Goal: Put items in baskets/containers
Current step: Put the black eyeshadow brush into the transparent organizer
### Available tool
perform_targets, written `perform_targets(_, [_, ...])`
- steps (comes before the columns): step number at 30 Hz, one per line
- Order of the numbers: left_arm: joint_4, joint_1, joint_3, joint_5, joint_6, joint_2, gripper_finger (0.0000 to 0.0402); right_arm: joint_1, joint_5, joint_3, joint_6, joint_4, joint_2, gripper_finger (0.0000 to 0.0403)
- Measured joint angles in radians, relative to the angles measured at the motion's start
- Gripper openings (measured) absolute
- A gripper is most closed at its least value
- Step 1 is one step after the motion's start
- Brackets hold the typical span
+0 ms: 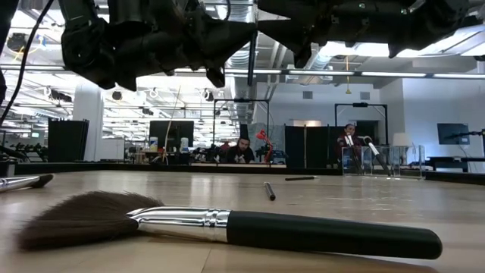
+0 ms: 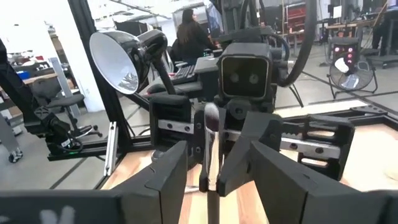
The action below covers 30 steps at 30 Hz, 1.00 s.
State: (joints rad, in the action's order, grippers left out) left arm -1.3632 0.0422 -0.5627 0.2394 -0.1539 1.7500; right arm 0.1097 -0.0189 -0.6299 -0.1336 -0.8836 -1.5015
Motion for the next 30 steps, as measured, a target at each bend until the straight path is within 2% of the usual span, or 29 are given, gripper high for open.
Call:
perform_targets(5, [0.0, 0.0, -0.027, 0.0, 0.0, 0.0, 0.0024, 0.0, -0.001, -0.011, -0.033, -0.11, -0.083, 0.0177])
perform_targets(11, [0.031, 0.002, -0.027, 0.0, -0.004, 0.0, 0.0024, 0.0, -0.002, -0.026, -0.032, -0.157, -0.152, 0.0172])
perform_targets(22, [0.042, 0.001, -0.026, -0.008, -0.002, -0.001, 0.0024, 0.0, 0.006, -0.026, -0.018, -0.145, -0.141, 0.0124])
perform_targets(30, [0.057, 0.001, -0.026, 0.0, -0.005, -0.001, 0.0024, 0.0, -0.008, -0.025, -0.01, -0.133, -0.13, 0.0142])
